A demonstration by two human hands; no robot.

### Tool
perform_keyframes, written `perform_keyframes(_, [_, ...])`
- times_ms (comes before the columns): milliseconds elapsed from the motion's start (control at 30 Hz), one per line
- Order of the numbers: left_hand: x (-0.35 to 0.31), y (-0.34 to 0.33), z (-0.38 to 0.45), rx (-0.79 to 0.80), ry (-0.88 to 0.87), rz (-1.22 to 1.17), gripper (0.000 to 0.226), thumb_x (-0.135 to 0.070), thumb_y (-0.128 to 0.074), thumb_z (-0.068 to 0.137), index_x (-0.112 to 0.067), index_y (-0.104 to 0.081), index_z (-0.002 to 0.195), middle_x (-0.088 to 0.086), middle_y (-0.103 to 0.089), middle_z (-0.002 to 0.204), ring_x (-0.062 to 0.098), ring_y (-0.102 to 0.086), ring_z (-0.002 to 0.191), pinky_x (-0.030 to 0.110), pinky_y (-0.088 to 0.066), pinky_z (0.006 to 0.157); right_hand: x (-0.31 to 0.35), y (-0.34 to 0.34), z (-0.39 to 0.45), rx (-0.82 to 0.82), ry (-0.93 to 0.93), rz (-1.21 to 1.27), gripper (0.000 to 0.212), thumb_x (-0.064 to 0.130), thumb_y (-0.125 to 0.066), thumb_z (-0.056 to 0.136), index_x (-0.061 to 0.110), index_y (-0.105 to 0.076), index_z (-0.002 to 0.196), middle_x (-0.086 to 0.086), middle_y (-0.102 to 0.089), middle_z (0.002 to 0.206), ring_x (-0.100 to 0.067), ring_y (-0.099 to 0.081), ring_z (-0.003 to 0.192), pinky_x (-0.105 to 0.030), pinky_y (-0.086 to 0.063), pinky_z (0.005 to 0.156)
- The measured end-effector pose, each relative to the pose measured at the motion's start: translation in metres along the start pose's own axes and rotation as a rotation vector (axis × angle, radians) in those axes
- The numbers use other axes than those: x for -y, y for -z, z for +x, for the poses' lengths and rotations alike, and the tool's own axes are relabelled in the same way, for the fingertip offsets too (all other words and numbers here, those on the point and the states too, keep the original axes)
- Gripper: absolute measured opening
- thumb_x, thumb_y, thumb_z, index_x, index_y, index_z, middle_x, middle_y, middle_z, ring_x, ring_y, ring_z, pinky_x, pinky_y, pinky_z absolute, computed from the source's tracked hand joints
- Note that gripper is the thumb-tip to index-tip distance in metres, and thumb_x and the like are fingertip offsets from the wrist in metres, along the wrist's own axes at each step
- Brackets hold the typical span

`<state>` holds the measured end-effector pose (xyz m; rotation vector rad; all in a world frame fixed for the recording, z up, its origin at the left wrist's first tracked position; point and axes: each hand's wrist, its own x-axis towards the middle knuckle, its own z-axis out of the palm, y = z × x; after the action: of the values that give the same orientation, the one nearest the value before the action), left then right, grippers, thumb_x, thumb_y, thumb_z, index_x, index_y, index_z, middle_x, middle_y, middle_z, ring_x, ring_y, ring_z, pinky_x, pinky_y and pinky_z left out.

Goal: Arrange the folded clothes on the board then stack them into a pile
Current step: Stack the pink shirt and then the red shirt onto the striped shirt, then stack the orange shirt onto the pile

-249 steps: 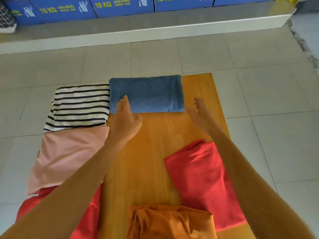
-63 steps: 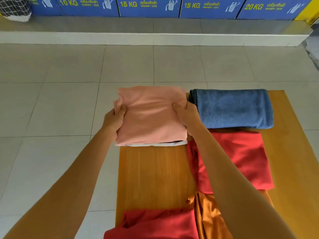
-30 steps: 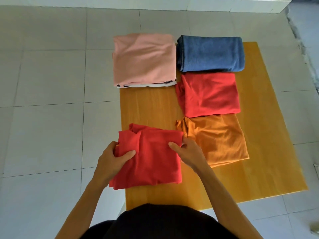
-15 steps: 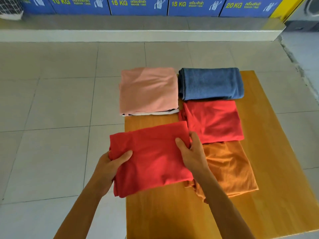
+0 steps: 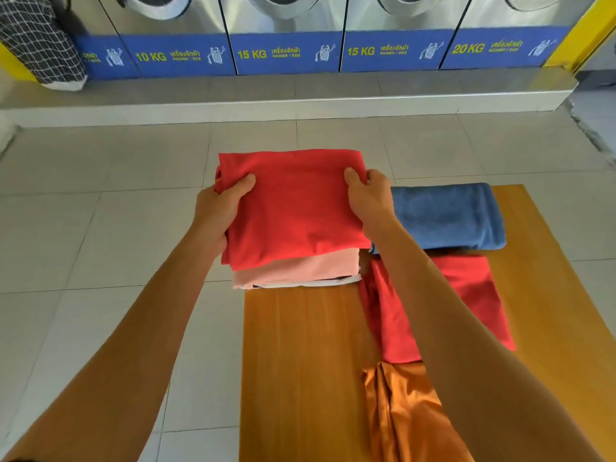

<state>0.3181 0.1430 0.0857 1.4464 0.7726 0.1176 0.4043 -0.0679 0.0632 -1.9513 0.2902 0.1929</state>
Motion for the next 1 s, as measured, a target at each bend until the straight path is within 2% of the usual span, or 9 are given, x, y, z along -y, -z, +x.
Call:
perform_keyframes(67, [0.018, -0.008, 0.028, -0.029, 0.023, 0.07, 0.027, -0.036, -0.081, 0.075, -0.02, -0.068, 0.093, 0.004, -0.071, 0.111, 0.02, -0.066, 0.094, 0.033, -0.052, 0.084, -0.013, -0.008, 0.015, 0.0, -0.05, -0.159, 0.038, 0.037, -0.051, 0.099, 0.004, -0.063, 0.114, -0.012, -0.067, 0.107, -0.028, -0.059, 0.092, -0.033, -0.042, 0.074])
perform_keyframes(133, [0.046, -0.01, 0.046, -0.037, 0.14, 0.109, 0.043, -0.039, -0.081, 0.075, -0.015, -0.068, 0.108, 0.008, -0.069, 0.118, 0.024, -0.065, 0.097, 0.034, -0.051, 0.087, -0.033, -0.015, 0.019, 0.022, -0.099, -0.267, 0.036, 0.03, -0.052, 0.099, 0.005, -0.061, 0.123, -0.015, -0.068, 0.117, -0.033, -0.062, 0.102, -0.032, -0.043, 0.076])
perform_keyframes(233, [0.075, -0.008, 0.054, -0.034, 0.287, 0.109, 0.067, -0.046, -0.081, 0.072, -0.01, -0.061, 0.125, 0.007, -0.064, 0.12, 0.028, -0.061, 0.108, 0.038, -0.047, 0.097, -0.051, -0.021, 0.015, 0.012, -0.09, -0.259, 0.039, 0.027, -0.053, 0.099, 0.012, -0.056, 0.135, -0.012, -0.067, 0.122, -0.033, -0.062, 0.115, -0.032, -0.043, 0.081])
perform_keyframes(333, [0.081, -0.009, 0.062, -0.054, 0.297, 0.104, 0.073, -0.047, -0.082, 0.07, -0.009, -0.058, 0.128, 0.004, -0.062, 0.115, 0.026, -0.059, 0.106, 0.037, -0.046, 0.094, -0.055, -0.023, 0.018, -0.011, -0.078, -0.237, 0.044, 0.03, -0.056, 0.098, 0.014, -0.054, 0.139, -0.01, -0.067, 0.126, -0.032, -0.061, 0.119, -0.037, -0.048, 0.09])
perform_keyframes(433, [0.08, -0.009, 0.061, -0.074, 0.264, 0.157, 0.075, -0.05, -0.082, 0.068, -0.011, -0.059, 0.127, 0.003, -0.06, 0.11, 0.025, -0.057, 0.101, 0.035, -0.045, 0.089, -0.058, -0.022, 0.017, -0.001, -0.086, -0.212, 0.045, 0.032, -0.056, 0.097, 0.013, -0.056, 0.138, -0.008, -0.067, 0.126, -0.03, -0.062, 0.118, -0.038, -0.049, 0.091])
perform_keyframes(633, [0.089, 0.012, 0.029, -0.191, 0.2, 0.242, 0.085, -0.053, -0.077, 0.072, -0.012, -0.044, 0.138, 0.01, -0.055, 0.136, 0.029, -0.058, 0.113, 0.044, -0.05, 0.094, -0.064, 0.001, -0.022, -0.017, -0.031, -0.128, 0.033, 0.028, -0.059, 0.097, 0.014, -0.058, 0.127, 0.003, -0.065, 0.111, -0.013, -0.058, 0.096, -0.02, -0.041, 0.072])
perform_keyframes(733, [0.093, 0.021, -0.01, -0.245, 0.123, 0.288, 0.073, -0.041, -0.07, 0.083, -0.013, -0.039, 0.143, 0.011, -0.052, 0.14, 0.031, -0.055, 0.122, 0.045, -0.047, 0.099, -0.079, 0.029, -0.064, -0.068, -0.001, -0.121, 0.021, 0.026, -0.06, 0.095, 0.02, -0.065, 0.115, 0.01, -0.068, 0.102, -0.012, -0.064, 0.093, -0.02, -0.048, 0.074])
perform_keyframes(867, [0.114, 0.03, -0.077, -0.269, 0.092, 0.289, 0.045, -0.035, -0.067, 0.085, -0.015, -0.053, 0.123, 0.007, -0.063, 0.111, 0.028, -0.065, 0.099, 0.044, -0.054, 0.087, -0.12, 0.079, -0.125, -0.158, -0.004, -0.185, 0.011, 0.02, -0.064, 0.093, 0.02, -0.07, 0.102, 0.005, -0.073, 0.096, -0.016, -0.068, 0.089, -0.026, -0.047, 0.077])
perform_keyframes(1000, [0.153, 0.017, -0.14, 0.045, 0.221, 0.318, 0.028, -0.027, -0.063, 0.092, -0.016, -0.057, 0.117, 0.01, -0.066, 0.106, 0.018, -0.066, 0.087, 0.034, -0.057, 0.077, -0.176, 0.144, -0.171, -0.417, -0.048, -0.387, 0.015, 0.02, -0.067, 0.089, 0.014, -0.071, 0.102, -0.013, -0.073, 0.103, -0.036, -0.066, 0.098, -0.039, -0.047, 0.083])
